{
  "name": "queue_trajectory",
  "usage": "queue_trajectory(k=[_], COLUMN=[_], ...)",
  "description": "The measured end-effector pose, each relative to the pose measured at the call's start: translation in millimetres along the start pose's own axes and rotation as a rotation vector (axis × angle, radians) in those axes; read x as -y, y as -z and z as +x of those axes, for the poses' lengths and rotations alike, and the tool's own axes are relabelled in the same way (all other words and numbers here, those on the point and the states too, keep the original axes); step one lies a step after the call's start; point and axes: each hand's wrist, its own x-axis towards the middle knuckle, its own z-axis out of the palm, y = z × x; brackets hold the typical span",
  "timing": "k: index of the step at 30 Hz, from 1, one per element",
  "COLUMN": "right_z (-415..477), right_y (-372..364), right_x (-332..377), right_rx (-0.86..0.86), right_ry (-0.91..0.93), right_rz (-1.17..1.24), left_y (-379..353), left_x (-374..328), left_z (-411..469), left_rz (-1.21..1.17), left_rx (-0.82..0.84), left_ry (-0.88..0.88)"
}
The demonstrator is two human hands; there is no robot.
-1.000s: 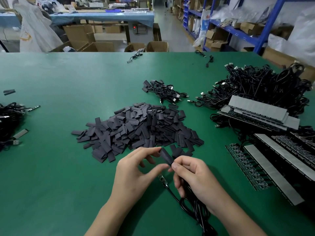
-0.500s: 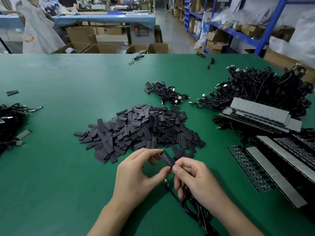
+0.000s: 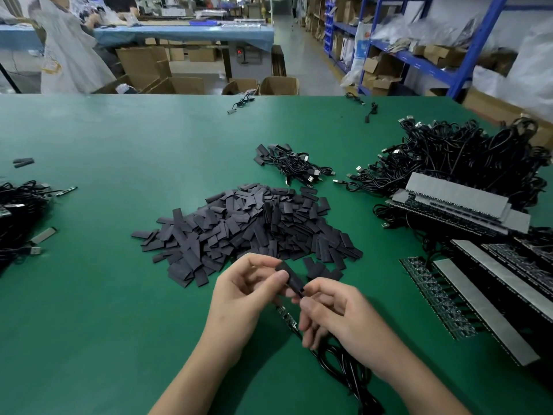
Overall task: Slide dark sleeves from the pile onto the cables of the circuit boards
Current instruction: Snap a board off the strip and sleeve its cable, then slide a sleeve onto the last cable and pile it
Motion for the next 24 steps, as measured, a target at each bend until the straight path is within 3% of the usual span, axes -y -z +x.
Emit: queue_trajectory(k=[6,10,12,14,18,20,24], right_z=[-4,-5,-7,-9,-3,10,56], right_y=[21,22,24,28,39,45,61], right_x=[5,6,8,11,23,36,62], right_rx=[0.209,0.285,0.253,0.172,-0.018,-0.107,-0.321], right_ry=[-0.066,-0.067,-0.058,-0.043,0.006,0.014,0.028], right_rz=[0.059,0.091,0.19,0.362,0.543,0.441,-0.023], left_y=[7,8,11,18,35,45,63], left_x=[-2,-2,-1,-2,-4,-7,-13], left_z=[4,6,6,6,7,10,14], left_rz=[-0.229,-0.237,-0.063,0.314,1.058,1.149,1.081], left_rx=[-0.125,-0.152,-0.14,-0.071,0.302,0.422,0.5], left_ry=[0.051,0.051,0.035,-0.044,-0.167,-0.167,-0.121])
